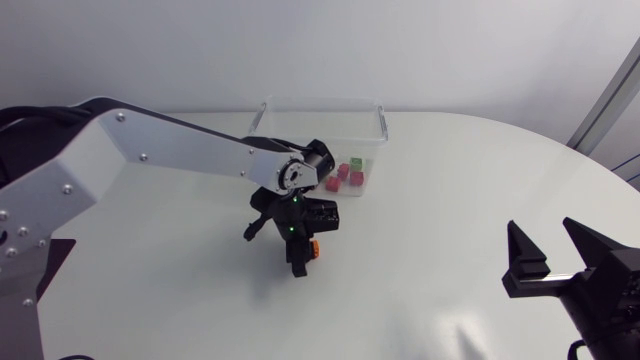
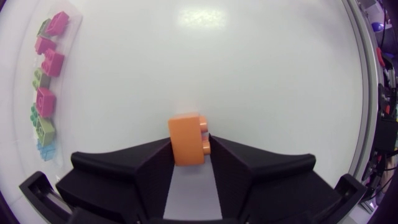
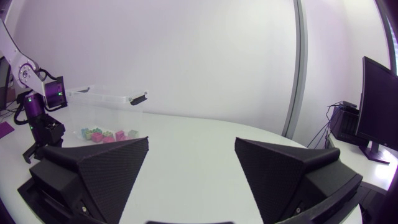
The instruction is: Place the duplo bricks in the container
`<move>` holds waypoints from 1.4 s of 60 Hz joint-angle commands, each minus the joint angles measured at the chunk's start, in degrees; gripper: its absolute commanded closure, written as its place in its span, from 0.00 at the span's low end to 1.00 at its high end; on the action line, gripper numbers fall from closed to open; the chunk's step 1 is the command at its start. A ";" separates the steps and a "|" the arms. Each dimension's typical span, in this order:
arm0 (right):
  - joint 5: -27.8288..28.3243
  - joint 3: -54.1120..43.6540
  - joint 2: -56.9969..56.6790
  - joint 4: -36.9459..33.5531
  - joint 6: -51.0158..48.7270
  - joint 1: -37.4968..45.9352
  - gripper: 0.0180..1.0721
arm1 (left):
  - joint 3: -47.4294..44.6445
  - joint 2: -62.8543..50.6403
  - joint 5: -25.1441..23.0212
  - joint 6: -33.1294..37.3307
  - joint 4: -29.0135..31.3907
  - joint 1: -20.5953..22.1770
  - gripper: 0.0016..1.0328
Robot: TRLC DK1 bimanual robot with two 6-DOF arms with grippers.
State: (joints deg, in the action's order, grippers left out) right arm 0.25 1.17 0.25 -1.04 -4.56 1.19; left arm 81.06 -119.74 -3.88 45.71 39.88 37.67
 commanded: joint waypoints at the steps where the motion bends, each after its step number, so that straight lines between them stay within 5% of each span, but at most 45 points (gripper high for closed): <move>1: 0.45 -1.17 -0.52 0.60 -0.01 -0.31 0.05 | 0.86 0.04 -0.43 2.01 1.34 -1.37 0.69; 31: 0.45 -1.17 -0.52 0.60 -0.10 -0.31 0.05 | 1.30 3.38 -2.89 0.43 0.46 -1.99 0.71; 63: 0.45 -1.17 -0.52 0.60 -0.01 -0.31 0.05 | 4.55 16.91 -4.38 -4.84 -2.35 -11.30 0.71; 84: 0.45 -1.17 -0.52 0.60 -0.10 -0.31 0.05 | 17.73 12.87 -3.15 -11.96 -6.04 -15.61 0.71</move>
State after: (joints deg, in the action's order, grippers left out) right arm 0.25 1.17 0.25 -1.04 -4.56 1.19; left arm 94.08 -104.40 -7.20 35.88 33.95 22.81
